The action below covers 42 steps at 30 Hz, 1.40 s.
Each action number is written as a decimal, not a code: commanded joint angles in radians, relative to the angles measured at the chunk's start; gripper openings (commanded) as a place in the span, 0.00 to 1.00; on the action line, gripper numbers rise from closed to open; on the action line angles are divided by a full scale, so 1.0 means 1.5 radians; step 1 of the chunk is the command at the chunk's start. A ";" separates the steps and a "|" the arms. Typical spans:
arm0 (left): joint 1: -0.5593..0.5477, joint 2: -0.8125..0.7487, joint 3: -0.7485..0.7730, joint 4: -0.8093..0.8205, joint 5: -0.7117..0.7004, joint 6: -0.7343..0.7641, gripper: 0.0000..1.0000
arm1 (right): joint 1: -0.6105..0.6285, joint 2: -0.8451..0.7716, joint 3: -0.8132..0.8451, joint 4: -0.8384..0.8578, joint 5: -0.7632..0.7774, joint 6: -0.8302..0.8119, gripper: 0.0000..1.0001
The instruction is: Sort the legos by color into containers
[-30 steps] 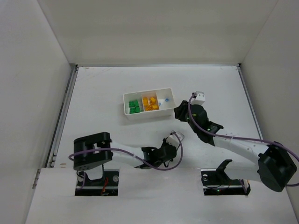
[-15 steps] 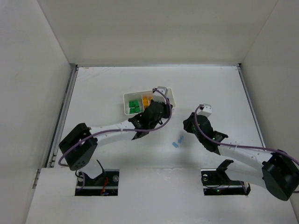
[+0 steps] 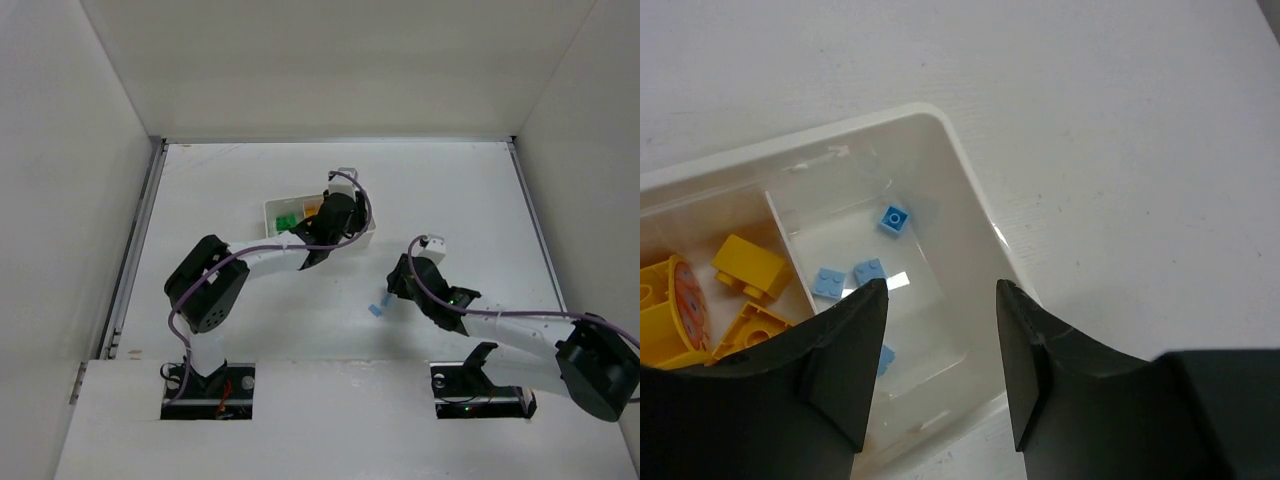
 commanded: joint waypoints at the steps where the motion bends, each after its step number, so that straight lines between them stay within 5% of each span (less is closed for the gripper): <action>1: -0.011 -0.059 -0.001 0.022 0.004 0.005 0.45 | 0.025 0.026 0.023 -0.019 0.009 0.014 0.45; 11: -0.116 -0.233 -0.229 0.041 -0.042 -0.008 0.41 | 0.065 0.072 0.052 -0.069 0.018 0.056 0.48; 19: -0.238 -0.328 -0.369 0.034 -0.118 -0.025 0.42 | 0.071 0.113 0.077 -0.096 0.029 0.070 0.37; 29: -0.318 -0.319 -0.402 0.042 -0.113 -0.042 0.52 | 0.081 0.147 0.103 -0.124 0.044 0.074 0.18; 42: -0.343 -0.276 -0.418 0.084 -0.084 -0.043 0.62 | -0.017 0.076 0.268 -0.053 -0.015 -0.117 0.17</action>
